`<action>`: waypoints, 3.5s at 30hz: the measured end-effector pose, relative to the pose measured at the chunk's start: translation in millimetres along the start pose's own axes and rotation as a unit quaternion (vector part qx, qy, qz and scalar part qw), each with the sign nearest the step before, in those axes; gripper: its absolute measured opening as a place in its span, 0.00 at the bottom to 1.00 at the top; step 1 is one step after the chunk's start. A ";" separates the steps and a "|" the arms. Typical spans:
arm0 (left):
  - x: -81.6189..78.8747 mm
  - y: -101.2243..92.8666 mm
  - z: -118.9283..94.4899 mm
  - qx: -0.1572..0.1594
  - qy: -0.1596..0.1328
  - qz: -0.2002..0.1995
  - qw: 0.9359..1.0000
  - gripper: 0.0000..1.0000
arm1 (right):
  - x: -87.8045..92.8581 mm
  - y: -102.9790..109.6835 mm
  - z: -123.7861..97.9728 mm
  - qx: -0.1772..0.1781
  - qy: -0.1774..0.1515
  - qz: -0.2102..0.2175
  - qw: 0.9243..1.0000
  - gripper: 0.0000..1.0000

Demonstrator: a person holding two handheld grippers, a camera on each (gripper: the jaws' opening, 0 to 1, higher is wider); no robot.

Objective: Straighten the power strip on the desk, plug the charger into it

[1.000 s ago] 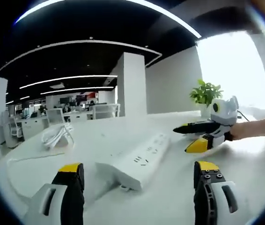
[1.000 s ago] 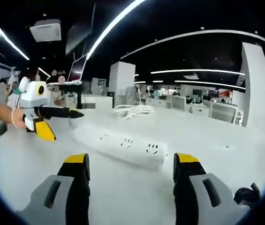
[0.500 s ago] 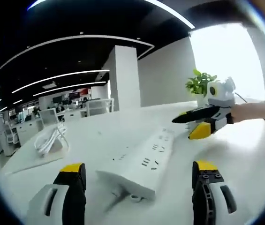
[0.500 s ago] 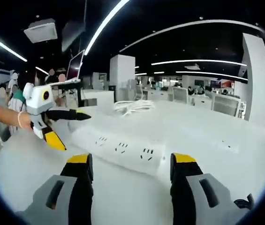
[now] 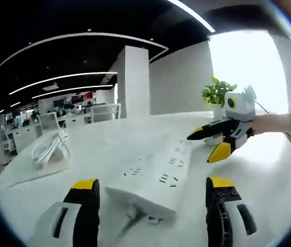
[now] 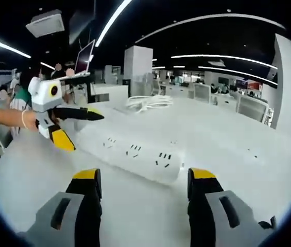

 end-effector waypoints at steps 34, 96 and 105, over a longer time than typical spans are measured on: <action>9.0 12.1 10.2 0.028 0.051 -0.007 0.998 0.69 | 4.4 -5.6 9.0 0.004 0.013 0.031 0.999 0.44; 13.0 13.0 22.7 0.155 0.105 0.058 0.981 0.68 | 13.0 -7.4 -19.0 0.101 0.021 0.041 0.994 0.26; 11.7 15.4 31.3 0.178 0.123 0.074 0.973 0.69 | 14.1 -7.7 -24.4 0.118 0.017 0.037 0.992 0.25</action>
Point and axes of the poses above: the point that each gripper's makers call its tool centre point, and the gripper's own axes: z roughly forward along the fingers, y roughly to its left, x roughly out of its underside, the point moved 1 cm from there along -z, roughly backward along the fingers, and after that the axes turned 8 degrees about -y, right-handed, at the moved point
